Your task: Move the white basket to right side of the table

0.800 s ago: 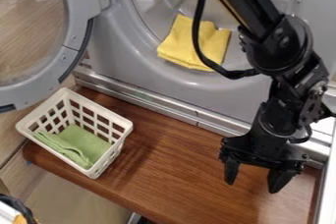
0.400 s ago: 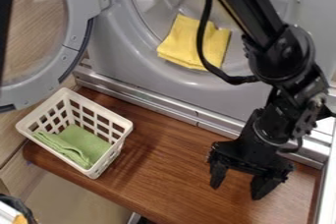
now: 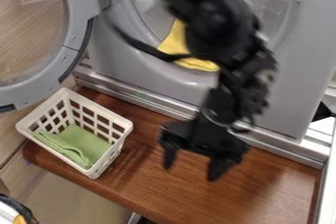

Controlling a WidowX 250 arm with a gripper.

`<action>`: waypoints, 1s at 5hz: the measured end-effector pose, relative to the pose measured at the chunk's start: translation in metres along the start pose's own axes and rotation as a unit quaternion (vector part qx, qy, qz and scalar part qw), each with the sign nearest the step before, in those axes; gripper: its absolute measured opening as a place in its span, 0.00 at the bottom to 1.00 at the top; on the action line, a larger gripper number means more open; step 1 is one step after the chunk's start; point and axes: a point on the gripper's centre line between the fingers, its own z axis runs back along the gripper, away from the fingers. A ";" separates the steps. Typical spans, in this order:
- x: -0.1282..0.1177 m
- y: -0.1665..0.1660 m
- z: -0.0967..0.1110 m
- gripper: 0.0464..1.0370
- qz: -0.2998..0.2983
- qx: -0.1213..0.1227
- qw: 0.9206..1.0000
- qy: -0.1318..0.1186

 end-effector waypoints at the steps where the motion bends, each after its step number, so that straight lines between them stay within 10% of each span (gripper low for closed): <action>1: 0.015 0.042 -0.009 0.96 0.002 0.015 1.000 0.009; 5: 0.048 0.110 -0.067 0.96 -0.040 -0.014 0.999 0.006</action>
